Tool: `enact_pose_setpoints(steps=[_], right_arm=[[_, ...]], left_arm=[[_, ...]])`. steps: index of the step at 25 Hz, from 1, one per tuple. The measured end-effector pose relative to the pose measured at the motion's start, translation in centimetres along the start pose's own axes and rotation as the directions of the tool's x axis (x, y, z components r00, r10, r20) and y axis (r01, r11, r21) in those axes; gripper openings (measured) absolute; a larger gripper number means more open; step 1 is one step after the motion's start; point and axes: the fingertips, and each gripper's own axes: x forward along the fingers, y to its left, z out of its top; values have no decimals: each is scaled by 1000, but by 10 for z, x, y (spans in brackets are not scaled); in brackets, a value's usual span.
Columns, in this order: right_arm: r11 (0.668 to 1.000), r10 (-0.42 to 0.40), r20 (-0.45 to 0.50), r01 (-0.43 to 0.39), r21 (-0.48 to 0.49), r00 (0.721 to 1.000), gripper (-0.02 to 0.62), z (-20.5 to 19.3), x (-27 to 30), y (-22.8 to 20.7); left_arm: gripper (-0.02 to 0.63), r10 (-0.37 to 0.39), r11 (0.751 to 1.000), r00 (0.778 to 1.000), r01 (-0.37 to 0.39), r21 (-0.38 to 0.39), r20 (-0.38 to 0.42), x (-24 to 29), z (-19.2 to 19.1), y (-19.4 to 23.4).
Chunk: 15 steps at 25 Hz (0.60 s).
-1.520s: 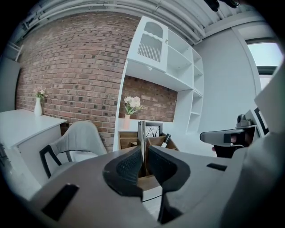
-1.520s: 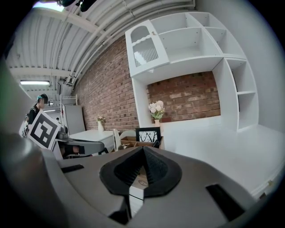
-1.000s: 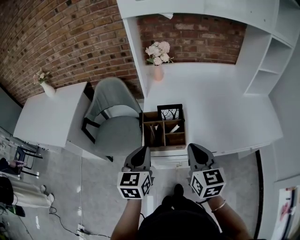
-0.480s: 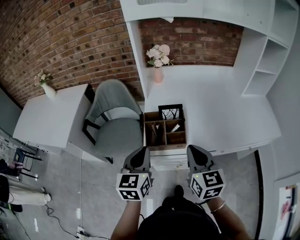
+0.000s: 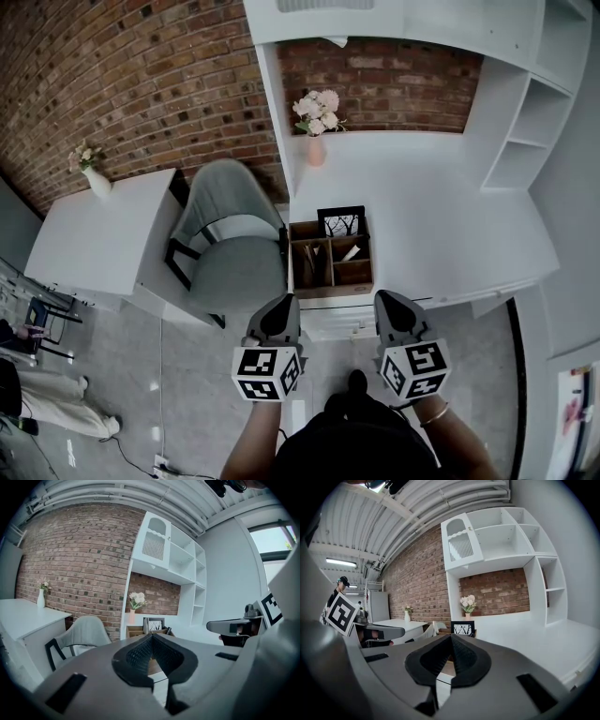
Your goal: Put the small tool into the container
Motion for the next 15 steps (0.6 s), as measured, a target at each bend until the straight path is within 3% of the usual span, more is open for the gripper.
enact_pose_setpoints(steps=[15], right_arm=[[1000,-1,5,1,-11,1000,3,4,-8,10]], left_arm=[[9,-10,1000,1000,9,5,5,-11,3,-1]])
